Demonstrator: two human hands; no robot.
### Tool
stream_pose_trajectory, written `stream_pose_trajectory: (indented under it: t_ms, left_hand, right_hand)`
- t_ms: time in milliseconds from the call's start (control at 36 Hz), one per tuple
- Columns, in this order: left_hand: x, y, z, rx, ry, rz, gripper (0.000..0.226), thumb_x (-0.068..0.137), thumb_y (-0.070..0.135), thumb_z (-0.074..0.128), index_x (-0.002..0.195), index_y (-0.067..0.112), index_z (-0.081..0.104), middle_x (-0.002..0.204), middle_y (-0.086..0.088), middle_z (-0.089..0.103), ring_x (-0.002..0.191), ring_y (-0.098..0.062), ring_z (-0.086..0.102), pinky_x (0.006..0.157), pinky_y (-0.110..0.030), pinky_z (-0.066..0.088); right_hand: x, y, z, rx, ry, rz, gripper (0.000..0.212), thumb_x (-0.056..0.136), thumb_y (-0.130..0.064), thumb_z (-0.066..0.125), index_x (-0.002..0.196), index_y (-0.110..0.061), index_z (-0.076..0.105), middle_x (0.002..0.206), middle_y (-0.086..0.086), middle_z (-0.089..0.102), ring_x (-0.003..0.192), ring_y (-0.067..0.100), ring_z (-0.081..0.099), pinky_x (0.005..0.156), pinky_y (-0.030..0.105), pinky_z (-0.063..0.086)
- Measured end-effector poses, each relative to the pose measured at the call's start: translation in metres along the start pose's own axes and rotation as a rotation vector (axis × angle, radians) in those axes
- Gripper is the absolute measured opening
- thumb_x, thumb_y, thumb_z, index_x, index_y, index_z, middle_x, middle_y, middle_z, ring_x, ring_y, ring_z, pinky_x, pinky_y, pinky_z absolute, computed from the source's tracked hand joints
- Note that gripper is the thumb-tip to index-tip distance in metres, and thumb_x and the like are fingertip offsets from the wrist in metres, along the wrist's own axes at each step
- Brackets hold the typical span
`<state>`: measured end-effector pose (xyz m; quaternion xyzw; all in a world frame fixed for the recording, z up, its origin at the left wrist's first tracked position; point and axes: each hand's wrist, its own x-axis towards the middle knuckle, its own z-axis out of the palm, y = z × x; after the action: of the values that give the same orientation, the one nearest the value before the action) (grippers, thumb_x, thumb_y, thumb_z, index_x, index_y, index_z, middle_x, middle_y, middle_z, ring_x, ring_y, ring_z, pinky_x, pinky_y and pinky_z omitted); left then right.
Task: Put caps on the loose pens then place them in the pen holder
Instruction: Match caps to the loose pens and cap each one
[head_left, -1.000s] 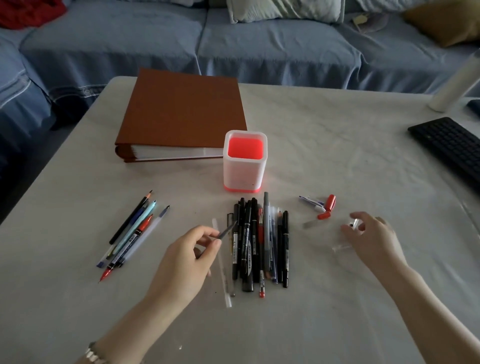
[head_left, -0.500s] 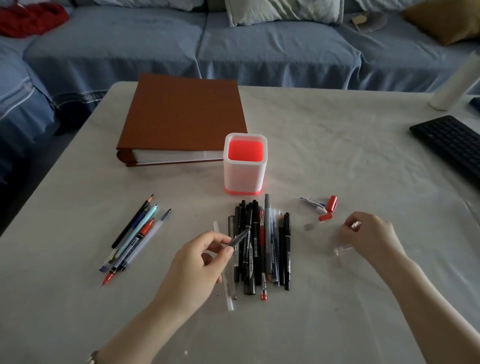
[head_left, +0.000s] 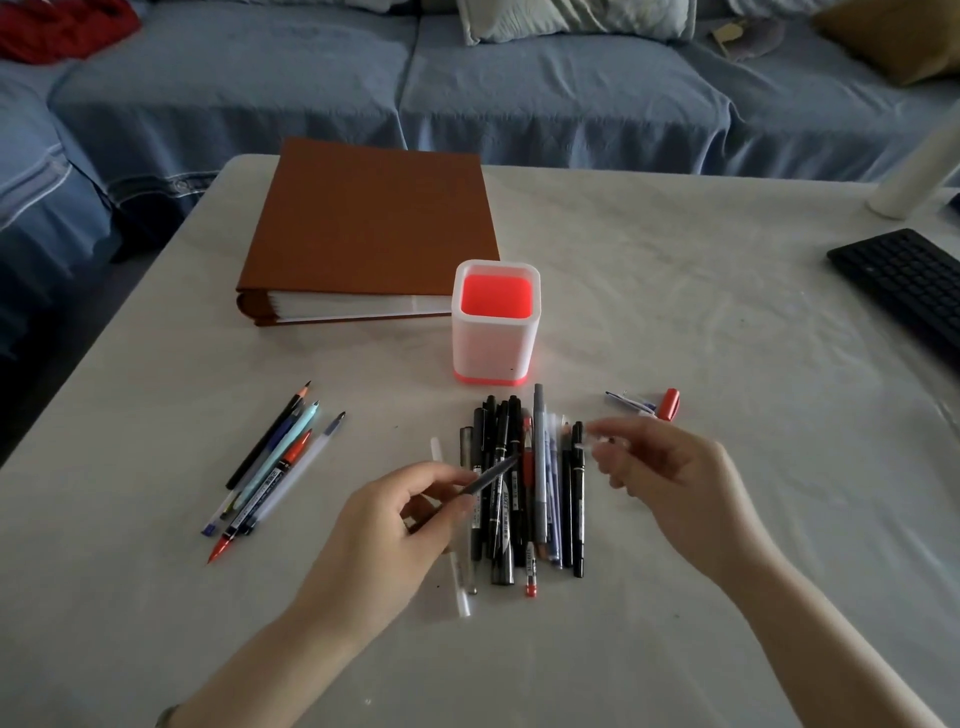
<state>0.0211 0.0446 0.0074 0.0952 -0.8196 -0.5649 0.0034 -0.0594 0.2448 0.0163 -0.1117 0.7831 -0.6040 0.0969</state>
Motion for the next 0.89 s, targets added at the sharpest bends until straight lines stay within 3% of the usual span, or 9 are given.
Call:
stream_pose_trajectory:
  t_ms: [139,250,389,500,722,806,889]
  left_hand:
    - [-0.005,0.007,-0.004,0.074,-0.021,0.105,0.033,0.077,0.012,0.068,0.083,0.044,0.063,0.071,0.024,0.064,0.060,-0.003,0.059,0.058,-0.007,0.043]
    - [-0.007,0.009,-0.006,0.080,-0.011,0.178,0.032,0.076,0.015,0.068,0.084,0.046,0.066,0.075,0.020,0.065,0.064,-0.005,0.060,0.058,-0.008,0.044]
    - [-0.007,0.012,-0.004,0.075,-0.025,0.225,0.017,0.077,0.024,0.067,0.088,0.037,0.069,0.080,0.019,0.065,0.065,-0.001,0.060,0.059,-0.006,0.042]
    - [-0.007,0.012,-0.002,0.140,-0.046,0.261,0.022,0.076,0.026,0.062,0.096,0.033,0.066,0.081,0.016,0.062,0.068,0.000,0.057,0.059,-0.004,0.038]
    - [-0.006,0.012,-0.006,0.263,-0.061,0.367,0.011,0.075,0.025,0.066,0.086,0.026,0.069,0.067,0.026,0.052,0.063,0.006,0.052,0.058,-0.001,0.033]
    - [-0.008,0.011,-0.007,0.266,-0.086,0.389,0.012,0.076,0.030,0.066,0.087,0.025,0.068,0.065,0.028,0.047,0.060,0.008,0.048,0.056,-0.001,0.030]
    - [-0.009,0.011,-0.006,0.243,-0.099,0.370,0.011,0.076,0.025,0.067,0.084,0.021,0.071,0.064,0.017,0.051,0.059,0.006,0.048,0.055,-0.002,0.030]
  right_hand:
    - [-0.006,-0.005,0.007,0.034,-0.067,0.007,0.032,0.083,-0.001,0.059,0.078,-0.031,0.067,0.056,-0.011,0.057,0.054,0.001,0.048,0.055,0.008,0.040]
    - [-0.009,-0.006,0.007,0.003,-0.104,-0.005,0.028,0.083,-0.004,0.059,0.079,-0.030,0.070,0.058,-0.012,0.058,0.056,0.001,0.047,0.057,0.010,0.040]
    - [-0.013,-0.007,0.009,-0.033,-0.141,-0.007,0.018,0.070,-0.035,0.057,0.080,-0.047,0.067,0.068,-0.011,0.061,0.064,0.010,0.049,0.064,0.020,0.043]
    - [-0.016,-0.011,0.008,-0.113,-0.165,-0.050,0.022,0.076,-0.026,0.063,0.085,-0.046,0.066,0.066,-0.018,0.059,0.061,0.004,0.048,0.061,0.009,0.040]
    - [-0.019,-0.016,0.008,-0.301,-0.248,-0.130,0.040,0.078,-0.020,0.068,0.079,-0.060,0.061,0.078,-0.023,0.066,0.075,0.004,0.058,0.068,0.008,0.042]
    - [-0.019,-0.016,0.007,-0.315,-0.265,-0.180,0.030,0.076,-0.029,0.067,0.080,-0.059,0.061,0.076,-0.022,0.066,0.073,0.005,0.060,0.067,0.008,0.043]
    - [-0.019,-0.014,0.007,-0.318,-0.271,-0.228,0.018,0.071,-0.042,0.061,0.082,-0.057,0.061,0.076,-0.025,0.066,0.071,0.001,0.061,0.066,0.006,0.042]
